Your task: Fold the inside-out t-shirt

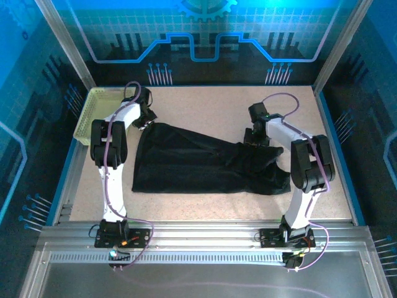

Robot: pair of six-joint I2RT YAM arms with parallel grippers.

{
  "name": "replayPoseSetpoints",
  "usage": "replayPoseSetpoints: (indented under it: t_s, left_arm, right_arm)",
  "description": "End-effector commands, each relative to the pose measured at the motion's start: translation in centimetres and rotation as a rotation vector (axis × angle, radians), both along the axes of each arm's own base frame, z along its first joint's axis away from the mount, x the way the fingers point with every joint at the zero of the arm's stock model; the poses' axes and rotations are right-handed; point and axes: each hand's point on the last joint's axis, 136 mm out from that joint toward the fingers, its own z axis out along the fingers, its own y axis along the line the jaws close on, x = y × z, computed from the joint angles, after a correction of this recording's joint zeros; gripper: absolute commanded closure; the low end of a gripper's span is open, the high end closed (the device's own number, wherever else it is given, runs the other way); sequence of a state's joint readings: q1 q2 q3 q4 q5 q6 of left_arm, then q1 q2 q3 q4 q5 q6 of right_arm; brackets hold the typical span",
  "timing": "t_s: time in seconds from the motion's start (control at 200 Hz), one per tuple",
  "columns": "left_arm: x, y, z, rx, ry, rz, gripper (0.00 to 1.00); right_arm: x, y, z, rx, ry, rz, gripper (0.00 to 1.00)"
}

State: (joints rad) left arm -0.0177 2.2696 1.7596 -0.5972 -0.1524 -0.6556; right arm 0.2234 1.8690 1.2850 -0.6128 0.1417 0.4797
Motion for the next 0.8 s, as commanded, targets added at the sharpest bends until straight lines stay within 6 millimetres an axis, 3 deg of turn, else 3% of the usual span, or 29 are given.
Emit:
replayPoseSetpoints:
  t_s: [0.0,0.09,0.165,0.32,0.46,0.635,0.795]
  left_arm:
    - [-0.7,-0.8,0.6,-0.028,0.003,-0.012,0.87]
    - [-0.7,-0.8,0.7,-0.030,0.001,-0.014,0.89]
    - [-0.7,-0.9,0.8,-0.034,-0.003,-0.016,0.92]
    - [-0.7,-1.0,1.8,-0.038,-0.026,-0.021,1.00]
    - [-0.5,-0.8,3.8,-0.038,-0.085,-0.020,1.00]
    - [-0.3,-0.1,6.4,-0.043,-0.172,0.002,1.00]
    - [-0.2,0.4,7.8,-0.041,-0.229,0.009,1.00]
  right_arm:
    - [-0.4,-0.3,-0.4,-0.015,0.040,-0.018,0.60]
    - [-0.4,-0.2,-0.3,-0.006,0.034,-0.018,0.66]
    - [-0.4,-0.1,0.2,0.000,0.018,-0.016,0.80]
    - [0.4,-0.7,2.7,-0.035,-0.037,-0.016,1.00]
    - [2.7,-1.9,6.5,-0.104,-0.121,-0.006,1.00]
    - [8.0,-2.4,11.7,-0.132,-0.264,0.015,1.00]
    - [11.9,-3.1,13.5,-0.163,-0.342,0.036,1.00]
